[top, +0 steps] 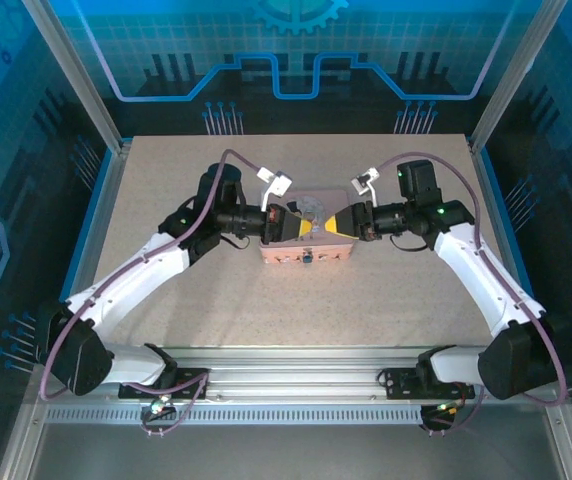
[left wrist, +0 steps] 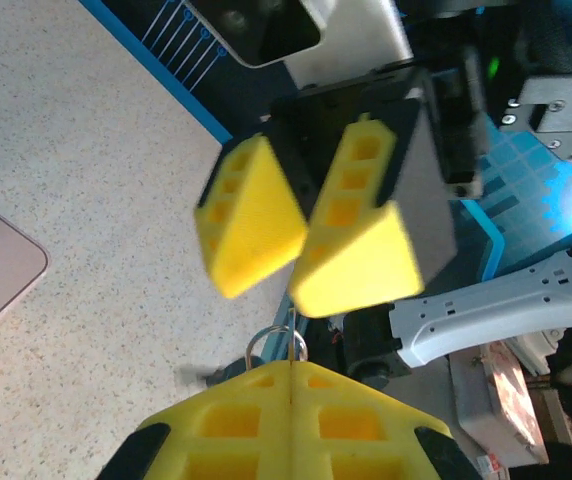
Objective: Unlock a padlock with a key
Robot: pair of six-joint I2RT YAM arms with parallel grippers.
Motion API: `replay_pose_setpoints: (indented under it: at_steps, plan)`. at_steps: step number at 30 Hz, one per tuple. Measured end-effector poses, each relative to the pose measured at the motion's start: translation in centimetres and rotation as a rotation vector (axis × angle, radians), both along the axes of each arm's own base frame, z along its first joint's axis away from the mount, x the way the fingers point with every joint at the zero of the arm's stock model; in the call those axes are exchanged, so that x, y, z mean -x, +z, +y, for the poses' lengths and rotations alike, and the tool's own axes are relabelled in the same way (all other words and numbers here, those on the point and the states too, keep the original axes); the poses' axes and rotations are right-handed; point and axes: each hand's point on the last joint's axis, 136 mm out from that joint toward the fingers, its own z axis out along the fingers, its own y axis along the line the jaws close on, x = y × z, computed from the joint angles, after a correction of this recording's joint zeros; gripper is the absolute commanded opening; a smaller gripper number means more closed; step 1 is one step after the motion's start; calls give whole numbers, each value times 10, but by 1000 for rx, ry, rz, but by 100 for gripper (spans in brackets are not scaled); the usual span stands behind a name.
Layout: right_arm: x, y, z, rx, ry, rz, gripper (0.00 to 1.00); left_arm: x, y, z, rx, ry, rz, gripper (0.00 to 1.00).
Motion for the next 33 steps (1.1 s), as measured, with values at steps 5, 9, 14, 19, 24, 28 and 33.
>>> replay_pose_setpoints:
  at_steps: [5, 9, 14, 19, 24, 28, 33]
  plan:
    - [-5, -6, -4, 10, -28, -22, 44, -2, -1, -1, -56, -20, 11, 0]
    - [-6, 2, -3, -8, -32, -74, 46, -1, -11, -2, -99, -41, 48, 0]
    - [1, 15, 7, -34, 8, -143, 50, 4, -19, -2, -118, -73, 85, 0]
    - [10, 21, 19, -57, 63, -174, 43, 9, -20, -2, -117, -96, 93, 0]
    - [14, 23, 23, -69, 88, -192, 39, 11, -18, -3, -109, -109, 96, 0]
    - [18, 22, 27, -74, 115, -195, 38, 12, -18, -3, -105, -116, 98, 0]
    - [21, 19, 31, -75, 141, -196, 27, 13, -16, -3, -99, -124, 97, 0]
